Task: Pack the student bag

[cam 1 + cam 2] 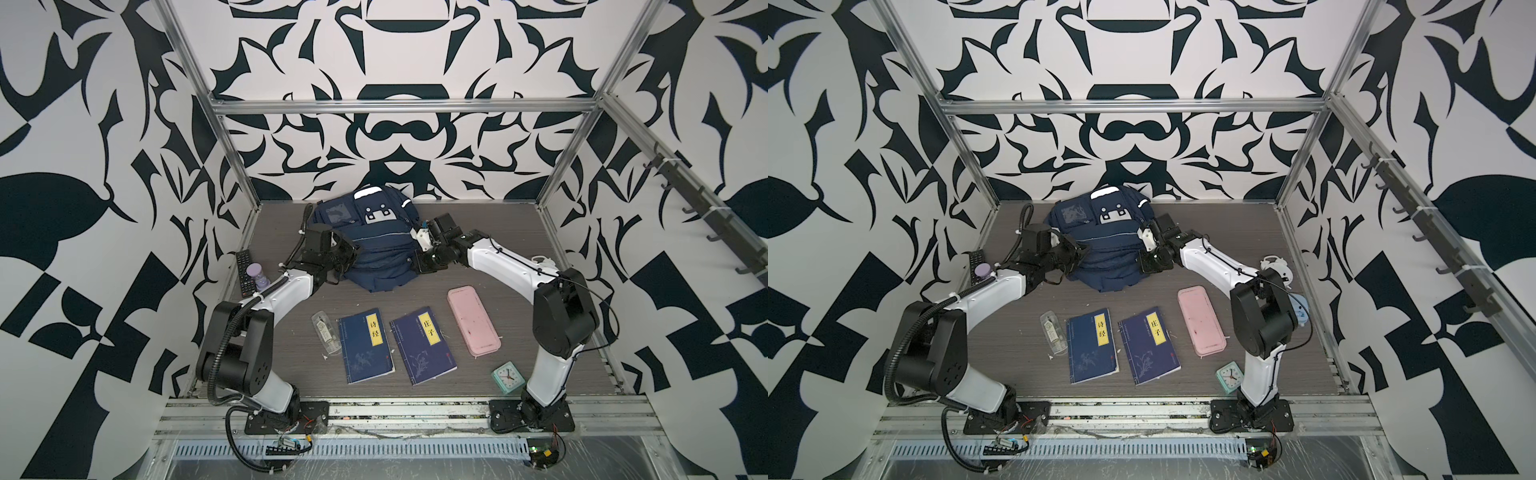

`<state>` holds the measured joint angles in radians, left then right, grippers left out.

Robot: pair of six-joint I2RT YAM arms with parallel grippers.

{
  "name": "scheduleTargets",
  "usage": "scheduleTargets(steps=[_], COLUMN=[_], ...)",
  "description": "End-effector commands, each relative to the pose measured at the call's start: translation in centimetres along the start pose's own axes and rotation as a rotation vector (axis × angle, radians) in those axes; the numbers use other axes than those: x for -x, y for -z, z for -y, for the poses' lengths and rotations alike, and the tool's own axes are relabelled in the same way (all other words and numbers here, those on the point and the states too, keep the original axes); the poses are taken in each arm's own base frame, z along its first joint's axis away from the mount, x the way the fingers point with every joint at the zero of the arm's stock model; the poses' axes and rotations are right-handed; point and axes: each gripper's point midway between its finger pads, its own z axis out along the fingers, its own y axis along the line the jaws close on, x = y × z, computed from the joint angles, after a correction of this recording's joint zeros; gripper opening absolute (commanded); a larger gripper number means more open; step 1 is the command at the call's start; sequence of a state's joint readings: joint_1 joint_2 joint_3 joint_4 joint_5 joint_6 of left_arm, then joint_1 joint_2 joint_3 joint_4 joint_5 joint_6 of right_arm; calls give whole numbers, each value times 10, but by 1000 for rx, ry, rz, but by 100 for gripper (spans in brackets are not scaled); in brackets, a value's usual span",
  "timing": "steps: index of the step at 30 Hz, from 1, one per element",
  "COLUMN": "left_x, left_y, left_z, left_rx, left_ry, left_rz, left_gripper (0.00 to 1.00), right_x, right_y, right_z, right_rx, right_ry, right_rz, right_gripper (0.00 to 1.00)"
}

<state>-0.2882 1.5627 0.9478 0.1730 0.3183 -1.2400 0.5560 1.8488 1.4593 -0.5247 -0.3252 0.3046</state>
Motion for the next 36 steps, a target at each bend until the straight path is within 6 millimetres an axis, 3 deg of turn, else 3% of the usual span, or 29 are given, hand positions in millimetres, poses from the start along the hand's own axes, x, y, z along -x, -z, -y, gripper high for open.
scheduleTargets(steps=[1, 6, 16, 21, 25, 27, 29, 31, 33, 36], left_x=[7, 9, 2, 1, 1, 1, 1, 3, 5, 14], left_y=[-4, -9, -17, -18, -17, -16, -14, -11, -6, -1], left_z=[37, 45, 43, 43, 41, 39, 37, 33, 32, 26], left_rx=[-103, -115, -107, -106, -79, -49, -29, -3, 15, 51], left_ry=[-29, -29, -27, -33, -63, -91, -117, -140, -170, -206], left_rz=[19, 18, 5, 0, -18, -30, -43, -62, -72, -63], left_gripper=[0, 1, 1, 3, 13, 27, 53, 71, 77, 77], right_x=[1, -7, 7, 8, 7, 6, 6, 8, 9, 8], right_y=[3, -8, -31, -45, -37, -30, -21, -11, 0, 16], right_z=[-34, -57, -114, -121, -107, -96, -82, -68, -53, -29], right_rx=[29, 54, 173, 193, 148, 133, 115, 96, 68, 21], right_ry=[81, 116, 143, 126, 130, 116, 97, 83, 71, 58], right_rz=[-2, -26, -17, -26, -7, 2, 13, 30, 40, 46], right_gripper=[0, 0, 0, 0, 0, 0, 0, 0, 0, 0])
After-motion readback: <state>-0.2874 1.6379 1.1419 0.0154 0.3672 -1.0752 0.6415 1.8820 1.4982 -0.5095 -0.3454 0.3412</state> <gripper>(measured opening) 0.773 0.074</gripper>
